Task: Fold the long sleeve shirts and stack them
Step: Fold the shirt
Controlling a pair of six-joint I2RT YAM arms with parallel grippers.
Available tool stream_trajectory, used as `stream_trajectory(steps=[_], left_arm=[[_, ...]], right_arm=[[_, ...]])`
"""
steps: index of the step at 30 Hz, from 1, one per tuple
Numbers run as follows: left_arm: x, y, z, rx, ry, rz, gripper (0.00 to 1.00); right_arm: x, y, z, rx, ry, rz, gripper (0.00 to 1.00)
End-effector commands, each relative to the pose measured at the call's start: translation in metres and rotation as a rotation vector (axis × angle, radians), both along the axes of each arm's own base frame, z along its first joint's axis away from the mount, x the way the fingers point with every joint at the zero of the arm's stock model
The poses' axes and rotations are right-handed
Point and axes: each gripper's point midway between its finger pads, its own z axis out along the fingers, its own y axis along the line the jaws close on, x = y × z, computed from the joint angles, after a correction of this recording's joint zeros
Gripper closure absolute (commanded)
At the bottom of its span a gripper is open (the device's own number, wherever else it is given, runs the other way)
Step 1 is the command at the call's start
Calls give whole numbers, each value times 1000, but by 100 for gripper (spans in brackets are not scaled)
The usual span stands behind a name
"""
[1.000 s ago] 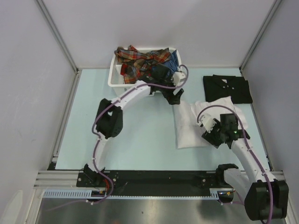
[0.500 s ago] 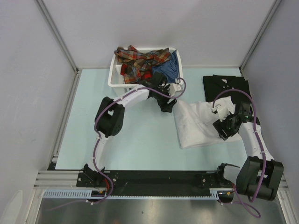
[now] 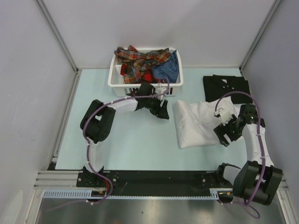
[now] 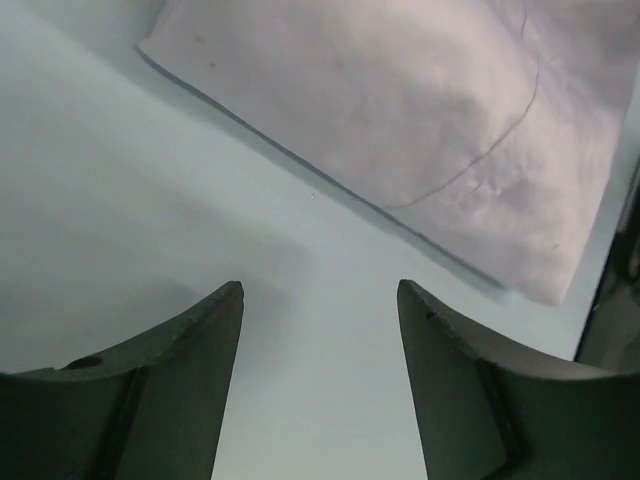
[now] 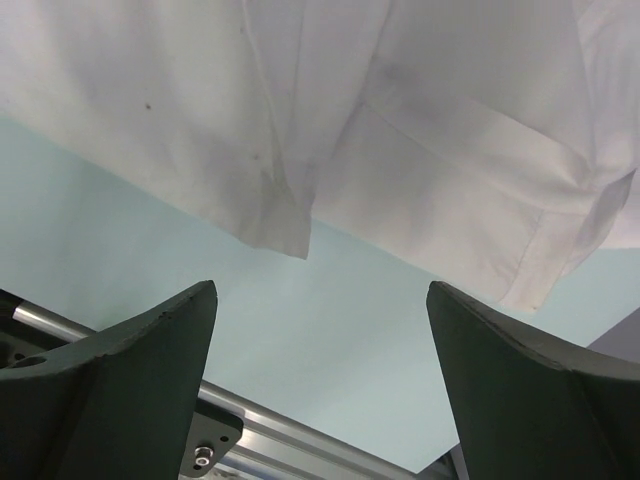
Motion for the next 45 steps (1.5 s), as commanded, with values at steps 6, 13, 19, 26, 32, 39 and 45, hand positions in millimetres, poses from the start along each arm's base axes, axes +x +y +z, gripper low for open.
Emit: stream_trajectory(steps=[6, 13, 19, 26, 32, 39, 45], left_arm=[[14, -41, 19, -275, 298, 269, 37], [14, -53, -17, -273, 421, 396, 48], [15, -62, -33, -299, 473, 415, 51], [6, -36, -38, -261, 476, 466, 51], [-8, 0, -41, -177, 440, 522, 49], [-3, -21, -50, -201, 479, 510, 43], [4, -46, -54, -250, 471, 554, 44]], right_arm=[[24, -30, 37, 38, -112, -192, 7], [30, -67, 59, 68, -136, -390, 6], [22, -85, 67, 69, -130, -468, 6], [15, -92, 74, 62, -125, -489, 6], [8, -90, 73, 60, -126, -494, 5], [10, -94, 67, 74, -117, -540, 0], [14, -97, 68, 86, -120, -561, 1]])
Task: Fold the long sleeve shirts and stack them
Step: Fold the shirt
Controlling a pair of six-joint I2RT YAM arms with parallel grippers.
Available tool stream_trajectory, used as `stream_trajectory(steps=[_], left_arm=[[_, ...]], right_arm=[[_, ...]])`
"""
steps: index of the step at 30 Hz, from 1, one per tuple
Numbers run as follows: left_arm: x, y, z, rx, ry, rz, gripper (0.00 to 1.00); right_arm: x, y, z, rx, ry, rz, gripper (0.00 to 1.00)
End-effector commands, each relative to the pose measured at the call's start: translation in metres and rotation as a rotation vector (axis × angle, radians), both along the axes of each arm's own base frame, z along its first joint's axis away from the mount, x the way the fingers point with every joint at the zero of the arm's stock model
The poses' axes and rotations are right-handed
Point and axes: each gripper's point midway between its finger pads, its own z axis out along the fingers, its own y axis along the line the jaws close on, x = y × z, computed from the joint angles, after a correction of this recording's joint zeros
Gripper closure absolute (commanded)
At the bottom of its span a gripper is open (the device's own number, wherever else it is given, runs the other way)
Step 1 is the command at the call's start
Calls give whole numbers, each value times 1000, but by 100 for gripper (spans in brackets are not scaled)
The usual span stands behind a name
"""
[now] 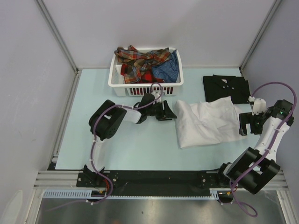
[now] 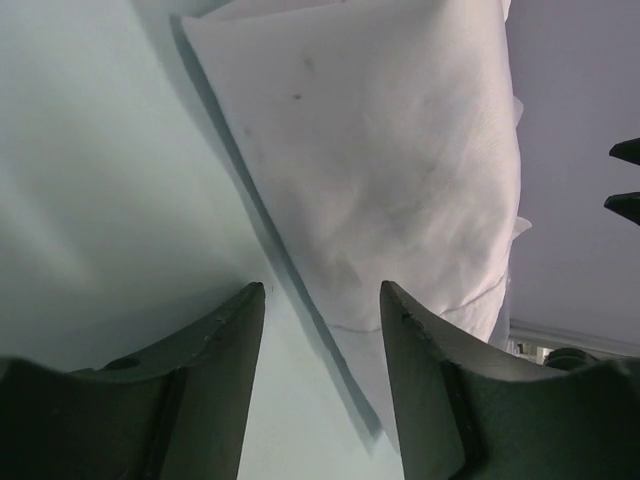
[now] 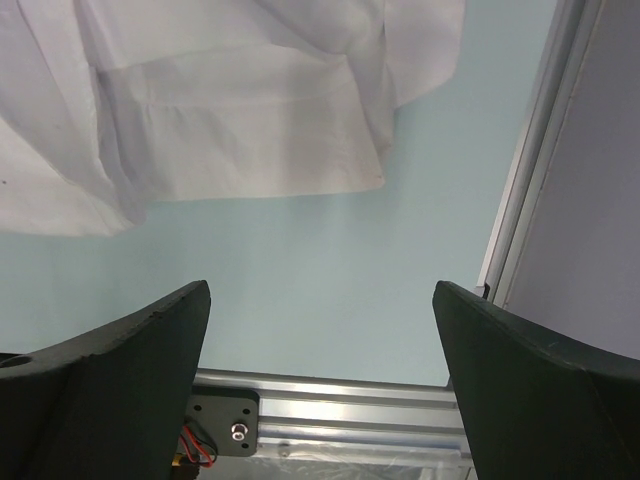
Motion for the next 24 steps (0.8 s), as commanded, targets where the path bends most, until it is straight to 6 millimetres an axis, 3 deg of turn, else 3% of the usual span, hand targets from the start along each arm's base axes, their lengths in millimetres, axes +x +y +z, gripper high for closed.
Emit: stream_trajectory(steps=[1, 5, 8, 9, 11, 14, 15, 20, 21, 22, 24], left_arm=[[1, -12, -32, 39, 59, 72, 45], [2, -20, -34, 30, 59, 84, 53], [2, -20, -34, 21, 62, 95, 70], [3, -21, -30, 0, 59, 100, 83], [2, -18, -29, -5, 74, 107, 99], [1, 2, -20, 13, 82, 146, 100], [2, 13, -4, 25, 59, 156, 100], [-34, 84, -15, 202, 141, 212, 100], [-50, 102, -25, 269, 221, 223, 100], [-67, 109, -21, 276, 230, 204, 100], [-105, 115, -22, 308, 299, 123, 90]], right_arm=[[7, -5, 9, 1, -31, -22, 0], [8, -7, 7, -4, -25, -16, 0], [9, -7, 5, -4, -29, -12, 0], [9, -8, 3, -2, -26, -11, 0], [11, -10, 2, -10, -27, -12, 0], [14, -14, -1, -17, -20, -18, 0], [14, -14, -3, -15, -15, -15, 0], [31, 4, -11, 3, -9, 45, 0], [34, 9, -12, 11, -6, 49, 0], [39, 12, -16, 14, -1, 56, 0], [47, 26, -20, 24, 13, 91, 1]])
